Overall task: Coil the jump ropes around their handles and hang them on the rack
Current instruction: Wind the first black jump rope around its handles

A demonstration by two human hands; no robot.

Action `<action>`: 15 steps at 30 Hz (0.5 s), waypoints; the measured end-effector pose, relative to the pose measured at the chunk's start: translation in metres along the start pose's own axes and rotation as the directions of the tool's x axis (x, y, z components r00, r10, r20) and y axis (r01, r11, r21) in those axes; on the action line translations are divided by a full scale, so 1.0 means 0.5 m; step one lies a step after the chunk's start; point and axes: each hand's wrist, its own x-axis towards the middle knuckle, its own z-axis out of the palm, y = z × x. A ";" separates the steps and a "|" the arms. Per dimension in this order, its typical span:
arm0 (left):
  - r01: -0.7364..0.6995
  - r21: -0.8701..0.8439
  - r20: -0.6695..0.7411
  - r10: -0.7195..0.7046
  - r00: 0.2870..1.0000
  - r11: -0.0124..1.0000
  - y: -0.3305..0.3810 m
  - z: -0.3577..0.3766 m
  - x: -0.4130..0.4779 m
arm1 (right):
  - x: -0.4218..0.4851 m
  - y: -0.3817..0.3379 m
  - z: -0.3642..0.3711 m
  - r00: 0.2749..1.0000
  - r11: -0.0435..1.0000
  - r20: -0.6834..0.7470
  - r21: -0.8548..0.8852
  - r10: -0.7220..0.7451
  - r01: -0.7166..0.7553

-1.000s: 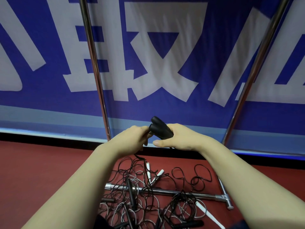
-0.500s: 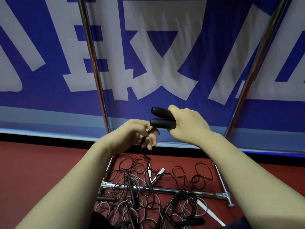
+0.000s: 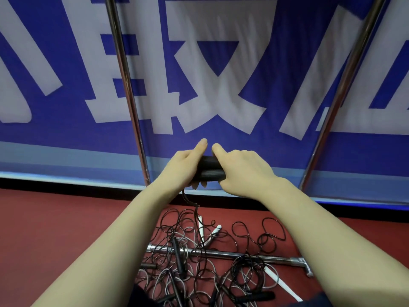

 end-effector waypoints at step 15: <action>-0.079 -0.014 -0.345 0.070 0.936 0.997 0.002 0.035 0.007 | 0.006 -0.022 0.001 0.988 0.973 0.026 0.169 0.154 -0.156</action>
